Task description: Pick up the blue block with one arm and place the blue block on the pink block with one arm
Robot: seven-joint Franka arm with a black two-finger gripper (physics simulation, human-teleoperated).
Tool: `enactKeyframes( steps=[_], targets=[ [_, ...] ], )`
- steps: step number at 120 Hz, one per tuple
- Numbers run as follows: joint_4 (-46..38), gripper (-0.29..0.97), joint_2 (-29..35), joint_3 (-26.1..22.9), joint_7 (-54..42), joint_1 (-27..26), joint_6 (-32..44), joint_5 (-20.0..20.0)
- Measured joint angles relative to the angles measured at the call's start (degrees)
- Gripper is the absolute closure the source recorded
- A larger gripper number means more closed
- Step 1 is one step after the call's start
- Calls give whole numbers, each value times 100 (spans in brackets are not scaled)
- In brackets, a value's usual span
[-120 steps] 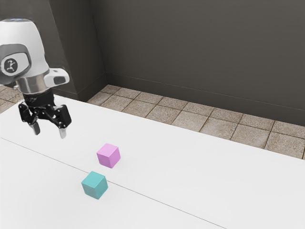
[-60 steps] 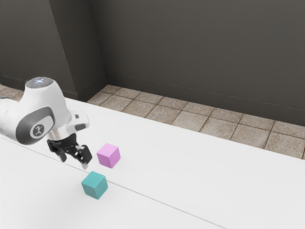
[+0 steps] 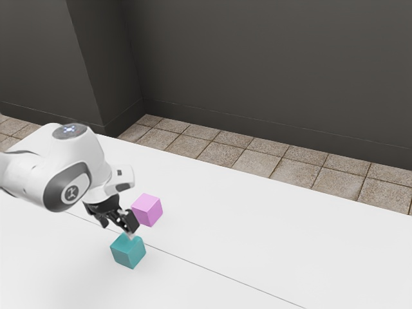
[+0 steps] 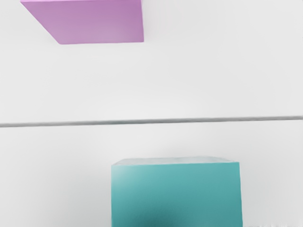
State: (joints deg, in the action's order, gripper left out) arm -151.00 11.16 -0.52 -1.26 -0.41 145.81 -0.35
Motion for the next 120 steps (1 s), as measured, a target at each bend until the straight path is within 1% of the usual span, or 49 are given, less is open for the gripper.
enactKeyframes(
  steps=[14,40,58,72,96,120],
  targets=[
    [-2,0,-16,-1,-124,-2,-43,-110],
    [82,0,-13,-82,-142,-2,-514,-139],
    [367,0,-272,-130,-147,1,-693,-140],
    [459,0,-431,-117,-159,12,-748,-115],
    [481,0,-468,-99,-203,16,-776,-95],
    [477,0,-654,-99,-263,16,-659,-91]
  ],
)
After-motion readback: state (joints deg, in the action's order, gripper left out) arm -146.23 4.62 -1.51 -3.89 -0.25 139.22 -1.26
